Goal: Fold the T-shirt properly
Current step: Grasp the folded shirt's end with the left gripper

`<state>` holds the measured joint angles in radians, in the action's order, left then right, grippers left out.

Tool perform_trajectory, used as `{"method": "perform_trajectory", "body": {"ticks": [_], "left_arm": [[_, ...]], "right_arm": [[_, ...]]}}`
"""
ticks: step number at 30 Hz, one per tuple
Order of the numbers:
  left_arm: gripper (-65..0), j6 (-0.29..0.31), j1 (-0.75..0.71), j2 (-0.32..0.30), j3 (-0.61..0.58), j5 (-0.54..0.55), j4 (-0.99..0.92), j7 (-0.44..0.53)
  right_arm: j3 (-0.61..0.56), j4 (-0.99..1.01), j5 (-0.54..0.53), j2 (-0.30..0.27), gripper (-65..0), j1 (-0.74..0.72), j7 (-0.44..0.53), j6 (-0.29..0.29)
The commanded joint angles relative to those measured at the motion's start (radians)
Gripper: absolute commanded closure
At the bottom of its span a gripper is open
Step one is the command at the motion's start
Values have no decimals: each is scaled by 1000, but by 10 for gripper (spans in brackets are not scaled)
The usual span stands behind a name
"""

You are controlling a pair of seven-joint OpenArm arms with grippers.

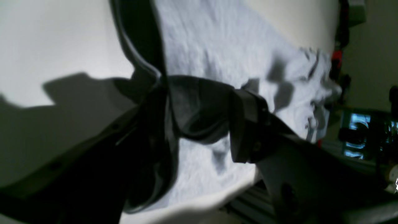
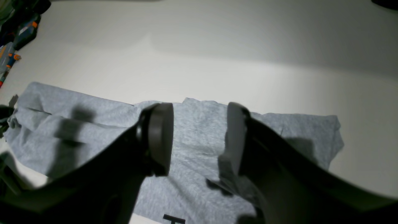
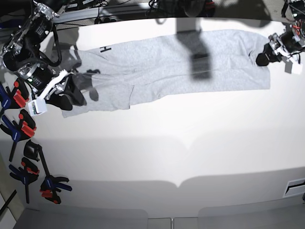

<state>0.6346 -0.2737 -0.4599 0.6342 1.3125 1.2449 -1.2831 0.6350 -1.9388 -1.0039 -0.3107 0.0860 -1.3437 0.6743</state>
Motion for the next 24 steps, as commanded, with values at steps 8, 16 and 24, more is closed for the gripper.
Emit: {"method": "perform_trajectory", "body": {"ticks": [8, 16, 24], "left_arm": [[-297, 10, 8, -28, 5, -1, 11, 9], [-297, 14, 8, -59, 7, -40, 11, 43], [-446, 13, 8, -137, 6, -210, 11, 85]], "right_arm": [[6, -18, -29, -16, -265, -11, 26, 11], [6, -18, -29, -16, -265, -11, 18, 11], [5, -18, -29, -16, -265, -11, 16, 10]]}}
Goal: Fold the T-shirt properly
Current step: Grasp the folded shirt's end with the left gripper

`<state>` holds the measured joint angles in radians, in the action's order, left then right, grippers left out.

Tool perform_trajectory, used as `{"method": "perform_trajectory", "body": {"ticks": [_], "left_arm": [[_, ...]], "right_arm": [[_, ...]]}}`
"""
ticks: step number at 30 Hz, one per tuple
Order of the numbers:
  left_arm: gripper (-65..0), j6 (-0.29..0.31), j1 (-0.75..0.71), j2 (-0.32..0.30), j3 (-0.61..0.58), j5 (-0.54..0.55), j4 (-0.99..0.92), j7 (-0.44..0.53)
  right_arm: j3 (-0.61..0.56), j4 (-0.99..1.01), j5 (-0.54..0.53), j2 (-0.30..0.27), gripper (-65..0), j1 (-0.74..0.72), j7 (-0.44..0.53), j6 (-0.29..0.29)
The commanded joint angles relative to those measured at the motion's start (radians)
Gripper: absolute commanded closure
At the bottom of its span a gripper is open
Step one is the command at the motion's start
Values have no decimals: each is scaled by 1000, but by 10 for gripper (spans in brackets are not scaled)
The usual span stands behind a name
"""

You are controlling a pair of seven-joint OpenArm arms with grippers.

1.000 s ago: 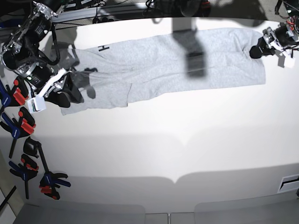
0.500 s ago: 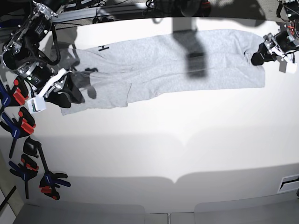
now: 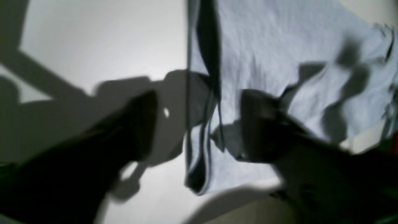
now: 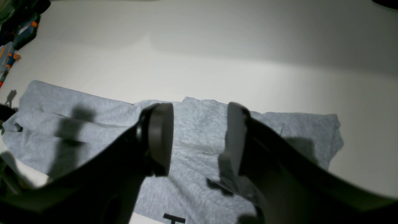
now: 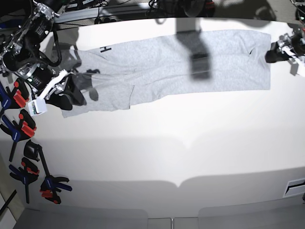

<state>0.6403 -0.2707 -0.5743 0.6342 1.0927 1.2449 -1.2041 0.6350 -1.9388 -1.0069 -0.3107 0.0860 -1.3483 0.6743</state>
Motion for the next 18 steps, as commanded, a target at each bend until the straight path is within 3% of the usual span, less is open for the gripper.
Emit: {"method": "perform_trajectory", "body": {"ticks": [1, 7, 18], "left_arm": [[-454, 2, 5, -32, 6, 11, 11, 7], [-449, -107, 5, -67, 6, 31, 11, 23], [-447, -79, -45, -60, 6, 21, 11, 12]], "right_arm": [[6, -18, -26, -16, -265, -11, 20, 10], [5, -18, -26, -16, -265, -11, 18, 10], [6, -18, -26, -16, -265, -11, -7, 10]]}}
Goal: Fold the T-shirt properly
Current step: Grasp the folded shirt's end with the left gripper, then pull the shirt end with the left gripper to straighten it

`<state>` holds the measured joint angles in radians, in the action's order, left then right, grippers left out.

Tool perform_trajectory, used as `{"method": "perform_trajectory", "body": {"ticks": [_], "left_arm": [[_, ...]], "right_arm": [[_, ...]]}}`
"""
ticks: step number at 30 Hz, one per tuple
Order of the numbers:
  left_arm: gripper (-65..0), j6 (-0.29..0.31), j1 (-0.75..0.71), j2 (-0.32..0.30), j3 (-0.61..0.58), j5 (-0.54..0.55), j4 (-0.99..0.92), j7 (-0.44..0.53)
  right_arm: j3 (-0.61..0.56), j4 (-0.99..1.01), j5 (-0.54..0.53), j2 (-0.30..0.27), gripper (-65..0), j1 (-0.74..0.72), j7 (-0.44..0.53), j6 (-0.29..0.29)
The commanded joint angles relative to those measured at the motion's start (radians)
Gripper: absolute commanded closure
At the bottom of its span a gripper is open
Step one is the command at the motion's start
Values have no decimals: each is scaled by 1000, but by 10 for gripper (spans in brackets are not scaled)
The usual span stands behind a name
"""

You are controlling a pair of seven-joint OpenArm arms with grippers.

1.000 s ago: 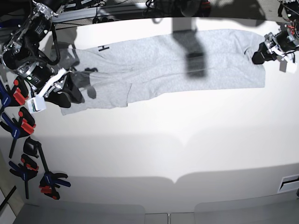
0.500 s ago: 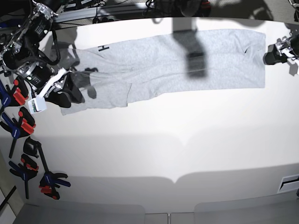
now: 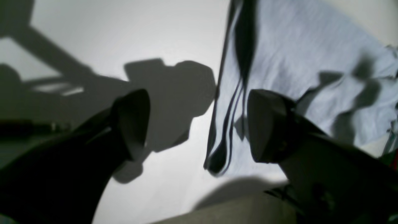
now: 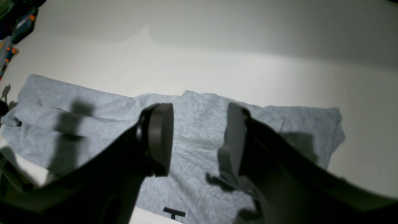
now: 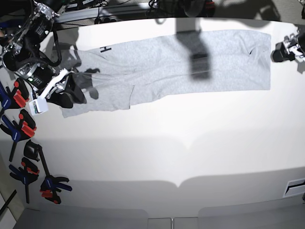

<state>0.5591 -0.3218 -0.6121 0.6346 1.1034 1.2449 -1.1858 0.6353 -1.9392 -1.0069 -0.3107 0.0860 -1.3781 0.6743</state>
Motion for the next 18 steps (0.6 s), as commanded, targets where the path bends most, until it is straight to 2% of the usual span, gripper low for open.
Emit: {"method": "perform_trajectory", "body": {"ticks": [1, 6, 12, 15, 18], "left_arm": [[-447, 14, 5, -18, 6, 16, 11, -21], [-447, 84, 6, 23, 6, 28, 11, -51], [-447, 135, 6, 89, 4, 215, 11, -200], [-447, 138, 10, 102, 4, 269, 11, -191], [-447, 138, 19, 99, 4, 278, 11, -153]], "right_arm": [[5, -18, -26, -15, -265, -11, 24, 10], [5, -18, -26, -16, -265, -11, 23, 10], [5, -18, -26, -16, -265, -11, 23, 10], [5, -18, -26, -16, -265, -11, 24, 10], [5, -18, -26, -16, -265, -11, 24, 10]]}}
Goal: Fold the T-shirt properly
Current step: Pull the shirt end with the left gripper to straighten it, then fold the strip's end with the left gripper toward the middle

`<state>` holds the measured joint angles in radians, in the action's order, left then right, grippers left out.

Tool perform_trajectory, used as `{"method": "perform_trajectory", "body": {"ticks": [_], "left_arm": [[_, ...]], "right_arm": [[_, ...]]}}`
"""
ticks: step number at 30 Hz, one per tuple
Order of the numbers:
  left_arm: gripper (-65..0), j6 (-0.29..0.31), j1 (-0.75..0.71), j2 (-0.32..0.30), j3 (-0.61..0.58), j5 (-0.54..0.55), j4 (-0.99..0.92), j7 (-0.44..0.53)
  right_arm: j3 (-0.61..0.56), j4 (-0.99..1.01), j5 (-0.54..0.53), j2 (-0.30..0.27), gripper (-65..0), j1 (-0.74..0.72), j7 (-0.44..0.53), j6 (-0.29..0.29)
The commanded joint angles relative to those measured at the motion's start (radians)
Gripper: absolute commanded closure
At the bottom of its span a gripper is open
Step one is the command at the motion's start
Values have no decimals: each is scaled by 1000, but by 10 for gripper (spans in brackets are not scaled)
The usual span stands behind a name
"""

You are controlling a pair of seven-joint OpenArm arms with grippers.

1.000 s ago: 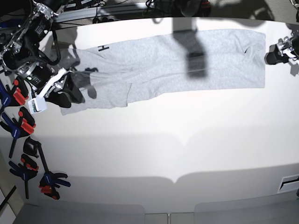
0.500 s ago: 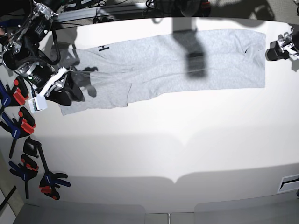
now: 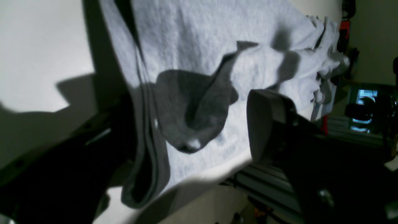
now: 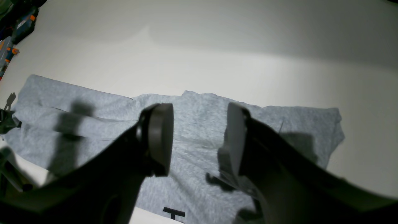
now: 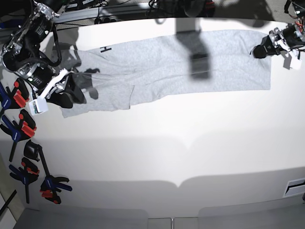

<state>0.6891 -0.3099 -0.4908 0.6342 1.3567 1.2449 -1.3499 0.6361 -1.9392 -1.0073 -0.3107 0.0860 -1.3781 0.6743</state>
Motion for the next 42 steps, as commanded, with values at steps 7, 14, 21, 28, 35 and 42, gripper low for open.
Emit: {"method": "perform_trajectory", "body": {"ticks": [7, 14, 21, 28, 35, 42], "left_arm": [[-447, 8, 26, -8, 3, 25, 11, 41], [-446, 9, 30, 45, -3, -2, 11, 41], [-329, 9, 30, 18, -3, -4, 11, 61], [0, 9, 38, -15, -3, -73, 11, 197], [0, 8, 95, -124, -1, -259, 12, 225], [0, -23, 156, -174, -1, -256, 71, 217]], "right_arm": [[5, -18, -26, -16, -265, -11, 24, 10], [5, -18, -26, -16, -265, -11, 34, 10], [5, -18, -26, -16, -265, -11, 31, 10], [5, -18, -26, -16, -265, -11, 31, 10], [5, -18, -26, -16, -265, -11, 31, 10], [5, -18, -26, -16, -265, -17, 32, 10]]}}
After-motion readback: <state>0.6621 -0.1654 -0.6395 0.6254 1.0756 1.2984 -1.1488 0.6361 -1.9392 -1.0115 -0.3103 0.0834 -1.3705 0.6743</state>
